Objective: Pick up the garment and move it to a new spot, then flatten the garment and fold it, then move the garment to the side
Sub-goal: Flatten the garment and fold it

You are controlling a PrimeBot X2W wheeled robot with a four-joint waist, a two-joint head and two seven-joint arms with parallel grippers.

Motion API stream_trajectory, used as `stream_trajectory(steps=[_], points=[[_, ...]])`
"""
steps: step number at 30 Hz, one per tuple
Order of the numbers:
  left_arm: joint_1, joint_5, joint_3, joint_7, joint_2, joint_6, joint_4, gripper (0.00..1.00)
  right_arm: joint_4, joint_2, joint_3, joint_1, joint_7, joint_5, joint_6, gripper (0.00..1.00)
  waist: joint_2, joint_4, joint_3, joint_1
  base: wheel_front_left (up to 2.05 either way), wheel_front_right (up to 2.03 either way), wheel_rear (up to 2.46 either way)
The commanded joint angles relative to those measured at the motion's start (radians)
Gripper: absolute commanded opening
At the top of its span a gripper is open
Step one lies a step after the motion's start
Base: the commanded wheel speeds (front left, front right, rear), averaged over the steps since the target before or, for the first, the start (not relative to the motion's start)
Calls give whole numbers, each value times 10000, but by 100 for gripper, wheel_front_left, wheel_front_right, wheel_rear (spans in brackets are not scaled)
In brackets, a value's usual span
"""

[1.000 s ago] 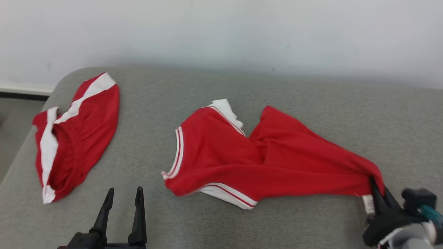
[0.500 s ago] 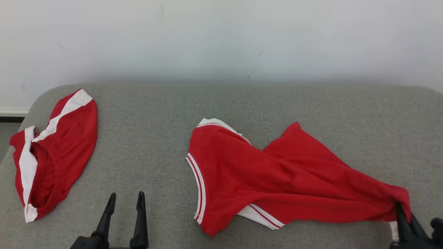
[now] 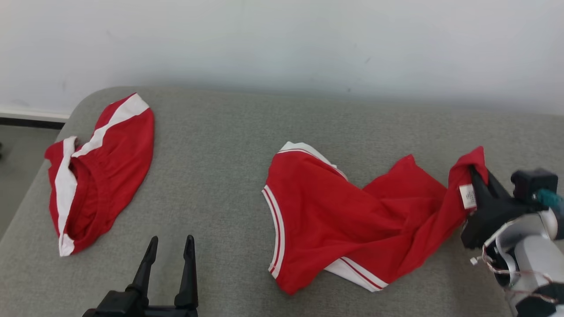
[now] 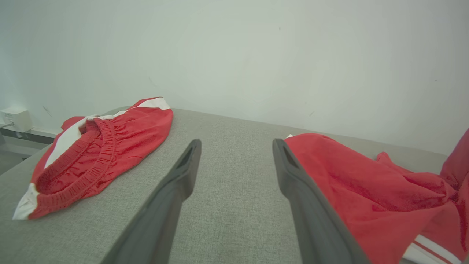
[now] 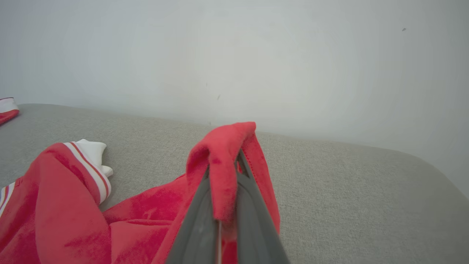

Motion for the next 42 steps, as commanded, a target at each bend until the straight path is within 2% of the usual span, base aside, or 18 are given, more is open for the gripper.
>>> stream_trajectory(steps=[1,2,3,4,5,12,17,20,24,29,35,42], points=[[-98,-62,-23,-33,2,14,43,100,441,-4,117,-423,-58,-14,-22,0,0,345,248,1,0,0,0],[-138,-86,-52,-33,2,23,49,100,826,28,210,-747,-101,-48,-22,0,0,418,292,1,0,0,0],[-165,-116,-69,-33,3,44,45,100,1199,110,316,-1044,-173,-30,-22,15,0,470,337,1,0,0,0],[-188,-135,-109,-33,3,68,44,100,1618,152,397,-1267,-177,-27,-22,37,0,521,371,1,0,0,0],[-205,-153,-136,-33,3,69,43,100,2034,168,511,-1470,-169,-85,-22,100,0,561,395,1,0,0,0],[-185,-201,-198,-33,1,196,71,100,3761,326,1106,-2340,-1023,168,-22,100,0,478,401,1,0,0,0],[-98,-115,-70,-33,4,190,95,100,3962,326,1423,-2343,-1475,516,-22,100,0,126,228,1,0,0,0],[2,-53,-7,-33,1,177,58,100,3667,195,1578,-2005,-1695,903,-22,100,0,-141,92,1,0,0,0],[104,39,155,-33,4,185,-13,100,2421,-49,1525,-1325,-1769,1241,-22,100,0,-524,-75,1,0,0,0],[319,159,460,-33,4,125,-89,100,249,-168,771,299,-1763,1183,-22,100,0,-964,-185,1,0,0,0],[491,384,811,-33,4,-5,-133,100,-2047,235,-194,2142,-1757,810,-22,100,0,-1422,-223,1,0,0,0],[659,510,905,-33,0,-179,-40,100,-4140,1050,-1221,4057,-1755,411,-23,100,0,-1602,-375,1,0,0,0]])
